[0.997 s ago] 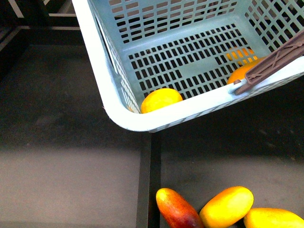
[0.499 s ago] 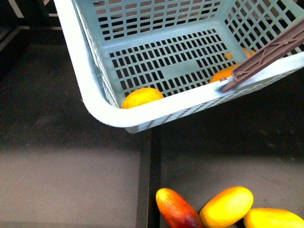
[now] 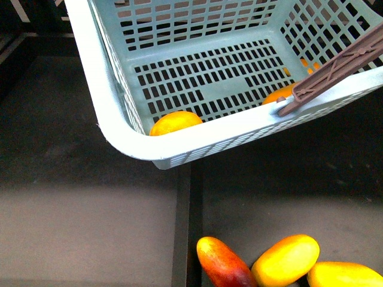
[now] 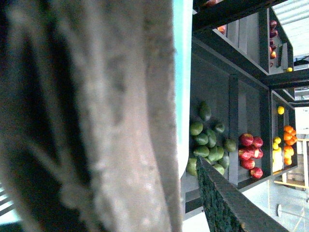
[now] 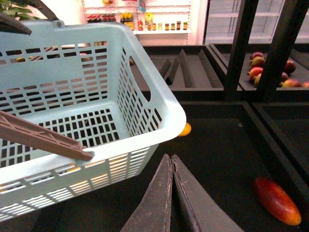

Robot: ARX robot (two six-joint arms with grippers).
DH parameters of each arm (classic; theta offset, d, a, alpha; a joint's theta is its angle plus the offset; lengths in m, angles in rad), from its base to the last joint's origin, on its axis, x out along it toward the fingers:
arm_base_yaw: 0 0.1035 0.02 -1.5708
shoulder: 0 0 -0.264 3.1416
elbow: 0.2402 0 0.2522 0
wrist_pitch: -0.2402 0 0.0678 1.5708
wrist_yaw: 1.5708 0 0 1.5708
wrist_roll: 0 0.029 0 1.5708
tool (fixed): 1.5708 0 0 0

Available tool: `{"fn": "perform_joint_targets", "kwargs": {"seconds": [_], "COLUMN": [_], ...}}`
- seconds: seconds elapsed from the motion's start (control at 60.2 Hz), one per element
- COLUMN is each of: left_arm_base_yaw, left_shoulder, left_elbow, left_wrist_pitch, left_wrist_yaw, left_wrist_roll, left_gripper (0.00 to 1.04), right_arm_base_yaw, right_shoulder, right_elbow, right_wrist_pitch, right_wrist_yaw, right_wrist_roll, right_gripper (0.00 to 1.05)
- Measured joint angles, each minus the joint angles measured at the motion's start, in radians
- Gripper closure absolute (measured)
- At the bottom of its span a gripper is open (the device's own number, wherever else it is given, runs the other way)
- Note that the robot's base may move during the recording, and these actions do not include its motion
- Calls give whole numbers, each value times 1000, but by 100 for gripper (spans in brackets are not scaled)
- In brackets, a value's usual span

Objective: Pick lemon and mango into basket

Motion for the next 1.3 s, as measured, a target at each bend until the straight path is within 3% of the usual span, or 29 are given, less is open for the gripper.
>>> {"fn": "perform_joint_targets", "kwargs": {"seconds": [0.765,0.864,1.263,1.297], "left_arm_base_yaw": [0,-1,-2,-1], "left_shoulder": [0,0,0,0], "left_elbow": [0,0,0,0], "left_wrist_pitch": [0,0,0,0], "left_wrist_yaw": [2,4,0,-3], "left_wrist_roll": [0,0,1,0], "left_gripper": [78,78,78,78], "right_arm_base_yaw": [0,1,1,1], "right_shoulder": [-294,-429,-465,-466], "right_elbow": [0,0,0,0], "right_wrist_pitch": [-288,-451,-465,-465], "right_wrist_yaw": [0,0,0,0], "right_wrist_roll": [0,0,0,0], "right_gripper": [103,103,103,97]}}
